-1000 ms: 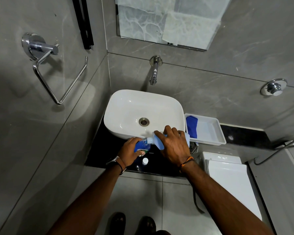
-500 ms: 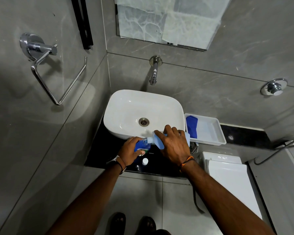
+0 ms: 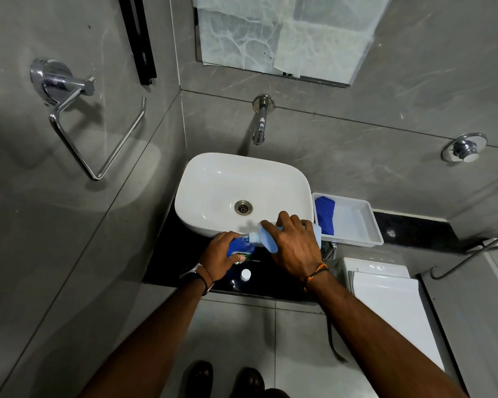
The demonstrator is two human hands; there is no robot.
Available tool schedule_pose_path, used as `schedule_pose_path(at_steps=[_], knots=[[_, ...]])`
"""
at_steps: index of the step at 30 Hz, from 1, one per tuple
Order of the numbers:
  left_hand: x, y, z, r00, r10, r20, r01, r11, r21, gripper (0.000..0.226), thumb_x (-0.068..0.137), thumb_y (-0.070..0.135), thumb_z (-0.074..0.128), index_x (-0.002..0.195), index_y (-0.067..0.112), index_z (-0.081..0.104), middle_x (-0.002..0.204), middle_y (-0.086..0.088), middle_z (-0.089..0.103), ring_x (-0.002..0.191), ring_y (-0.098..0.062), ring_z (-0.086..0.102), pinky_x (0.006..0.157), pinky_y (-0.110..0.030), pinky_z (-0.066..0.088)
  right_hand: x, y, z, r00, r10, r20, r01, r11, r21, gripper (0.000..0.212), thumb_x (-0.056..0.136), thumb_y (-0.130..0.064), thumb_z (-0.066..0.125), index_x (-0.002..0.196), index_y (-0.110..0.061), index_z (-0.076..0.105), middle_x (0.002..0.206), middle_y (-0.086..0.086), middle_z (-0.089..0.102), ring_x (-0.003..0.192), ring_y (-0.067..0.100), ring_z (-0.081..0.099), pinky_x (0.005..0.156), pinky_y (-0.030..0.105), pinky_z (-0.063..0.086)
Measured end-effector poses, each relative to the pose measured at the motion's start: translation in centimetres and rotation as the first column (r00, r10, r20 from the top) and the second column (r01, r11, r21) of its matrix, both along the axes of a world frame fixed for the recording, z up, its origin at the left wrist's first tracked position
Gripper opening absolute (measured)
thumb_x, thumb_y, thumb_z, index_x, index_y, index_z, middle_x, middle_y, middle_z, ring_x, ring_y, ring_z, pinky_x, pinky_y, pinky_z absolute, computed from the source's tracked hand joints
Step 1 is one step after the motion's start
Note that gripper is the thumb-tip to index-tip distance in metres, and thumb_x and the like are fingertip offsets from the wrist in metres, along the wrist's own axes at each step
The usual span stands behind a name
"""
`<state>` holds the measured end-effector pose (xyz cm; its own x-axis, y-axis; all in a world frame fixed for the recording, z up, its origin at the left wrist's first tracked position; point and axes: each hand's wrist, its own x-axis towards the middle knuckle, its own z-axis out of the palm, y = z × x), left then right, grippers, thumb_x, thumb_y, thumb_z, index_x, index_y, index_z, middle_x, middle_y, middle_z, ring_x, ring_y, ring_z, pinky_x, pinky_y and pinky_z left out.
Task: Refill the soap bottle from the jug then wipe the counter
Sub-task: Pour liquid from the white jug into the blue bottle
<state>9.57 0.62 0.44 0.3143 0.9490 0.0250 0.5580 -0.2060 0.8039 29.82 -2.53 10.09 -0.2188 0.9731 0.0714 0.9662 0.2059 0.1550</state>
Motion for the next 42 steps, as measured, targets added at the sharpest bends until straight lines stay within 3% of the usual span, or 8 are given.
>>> schedule_pose_path(at_steps=[36,39,42], knots=[[0.4,0.4,-0.1,1.0,0.011,0.024,-0.01,1.0,-0.016,0.046,0.08,0.011,0.08,0.12,0.004,0.059,0.117,-0.015,0.064,0.106,-0.028,0.063,0.094,-0.046,0.056,1.0,0.5,-0.9,0.994,0.001,-0.107,-0.007,0.999,-0.049,0.077,0.073,-0.036,0.079,0.144,-0.03,0.05,0.118,0.007,0.053,0.103,0.03,0.057,0.085,0.044,0.05],[0.4,0.5,0.0,0.999,0.014,0.04,-0.013,1.0,-0.02,0.046,0.079,0.01,0.082,0.119,0.003,0.06,0.115,-0.015,0.064,0.105,-0.029,0.063,0.094,-0.046,0.056,1.3,0.5,-0.9,0.979,-0.027,-0.204,0.008,0.996,-0.093,0.078,0.074,-0.039,0.081,0.144,-0.029,0.05,0.117,0.006,0.051,0.102,0.029,0.057,0.083,0.042,0.053],[0.1,0.6,0.2,0.999,0.01,0.05,-0.008,1.0,-0.024,0.046,0.078,0.008,0.082,0.118,0.001,0.06,0.114,-0.017,0.065,0.103,-0.031,0.064,0.093,-0.047,0.056,1.8,0.4,-1.4,0.889,-0.099,-0.448,0.037,0.989,-0.147,0.071,0.071,-0.038,0.084,0.136,-0.028,0.056,0.111,0.004,0.051,0.092,0.026,0.06,0.075,0.039,0.059]])
